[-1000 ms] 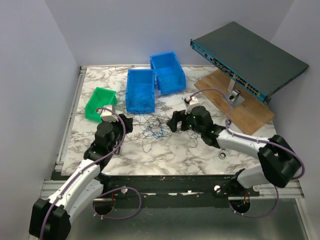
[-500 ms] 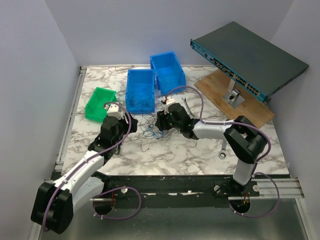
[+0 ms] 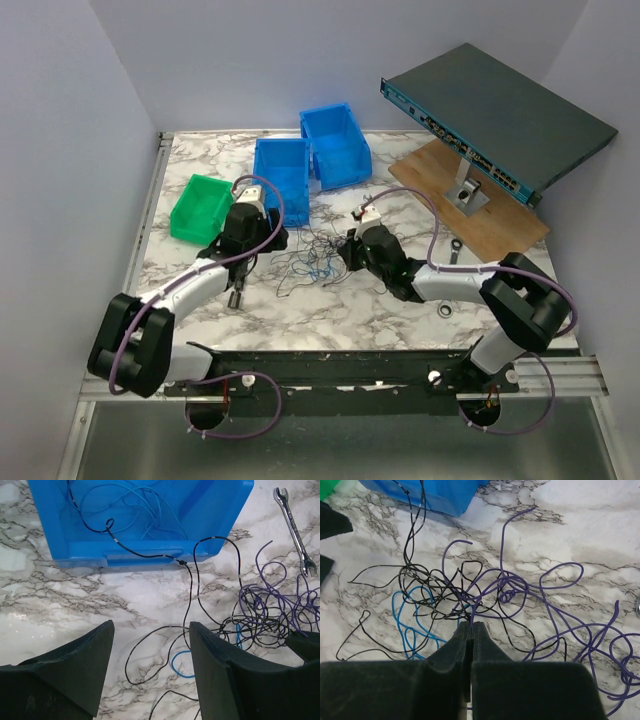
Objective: Untangle the cables
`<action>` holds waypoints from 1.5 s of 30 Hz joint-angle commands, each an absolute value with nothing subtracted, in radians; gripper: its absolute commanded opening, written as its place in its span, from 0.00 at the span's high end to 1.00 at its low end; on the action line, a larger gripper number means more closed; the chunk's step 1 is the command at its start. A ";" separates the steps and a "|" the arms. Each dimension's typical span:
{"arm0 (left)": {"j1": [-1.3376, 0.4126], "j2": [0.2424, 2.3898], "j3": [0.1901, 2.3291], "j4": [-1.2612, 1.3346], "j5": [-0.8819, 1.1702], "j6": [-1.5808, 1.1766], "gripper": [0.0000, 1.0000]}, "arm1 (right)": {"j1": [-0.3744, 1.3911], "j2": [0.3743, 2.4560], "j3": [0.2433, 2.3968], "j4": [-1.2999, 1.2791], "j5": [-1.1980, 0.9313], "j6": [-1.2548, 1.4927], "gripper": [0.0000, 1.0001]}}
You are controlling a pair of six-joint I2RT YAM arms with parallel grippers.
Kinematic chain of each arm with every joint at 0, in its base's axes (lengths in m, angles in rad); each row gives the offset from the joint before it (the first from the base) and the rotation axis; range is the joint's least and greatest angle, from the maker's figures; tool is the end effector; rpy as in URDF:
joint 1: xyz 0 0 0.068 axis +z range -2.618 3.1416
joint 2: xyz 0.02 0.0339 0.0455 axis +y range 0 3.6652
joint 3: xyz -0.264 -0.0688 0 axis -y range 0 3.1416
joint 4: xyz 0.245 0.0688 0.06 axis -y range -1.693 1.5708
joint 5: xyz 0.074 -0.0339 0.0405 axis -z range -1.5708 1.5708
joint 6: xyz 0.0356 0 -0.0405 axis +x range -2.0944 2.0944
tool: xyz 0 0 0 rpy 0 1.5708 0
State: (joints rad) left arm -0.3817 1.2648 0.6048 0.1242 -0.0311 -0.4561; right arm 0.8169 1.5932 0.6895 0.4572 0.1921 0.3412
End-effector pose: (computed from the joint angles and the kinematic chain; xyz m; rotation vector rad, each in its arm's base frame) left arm 0.2464 -0.0977 0.2065 -0.0986 2.1393 -0.4654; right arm 0.2260 0.2308 0.1750 -0.3616 2.0188 0.5406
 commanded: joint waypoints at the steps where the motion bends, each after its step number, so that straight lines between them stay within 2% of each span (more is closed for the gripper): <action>1: -0.386 1.371 0.685 0.074 0.052 -0.445 0.39 | 0.822 1.593 0.658 0.546 0.208 0.361 0.99; 7: -0.417 1.485 0.756 0.046 0.119 -0.435 0.46 | 0.822 1.612 0.641 0.580 0.239 0.378 0.99; 14: -0.455 1.583 0.834 0.002 0.123 -0.425 0.49 | 0.822 1.618 0.635 0.591 0.258 0.386 0.99; 19: -0.457 1.656 0.897 -0.090 0.106 -0.427 0.67 | 0.822 1.615 0.632 0.595 0.255 0.390 0.99; 21: -0.457 1.680 0.914 -0.112 0.099 -0.443 0.81 | 0.823 1.616 0.631 0.597 0.264 0.391 0.99; 23: -0.457 1.700 0.930 -0.126 0.115 -0.445 1.00 | 0.822 1.617 0.631 0.597 0.289 0.401 0.99; 24: -0.457 1.698 0.930 -0.131 0.109 -0.449 1.00 | 0.821 1.615 0.631 0.592 0.316 0.411 0.99; 26: -0.457 1.643 0.892 -0.100 0.065 -0.458 1.00 | 0.821 1.607 0.628 0.565 0.419 0.452 0.99; 33: -0.446 1.233 0.625 0.045 -0.186 -0.486 1.00 | 0.805 1.545 0.611 0.407 0.847 0.651 0.99; 40: -0.392 0.803 0.563 -0.150 -0.360 -0.587 1.00 | 0.717 1.429 0.509 0.344 0.997 0.859 0.99; 45: -0.318 0.660 0.668 -0.331 -0.408 -0.686 1.00 | 0.684 1.390 0.494 0.231 1.092 0.997 0.99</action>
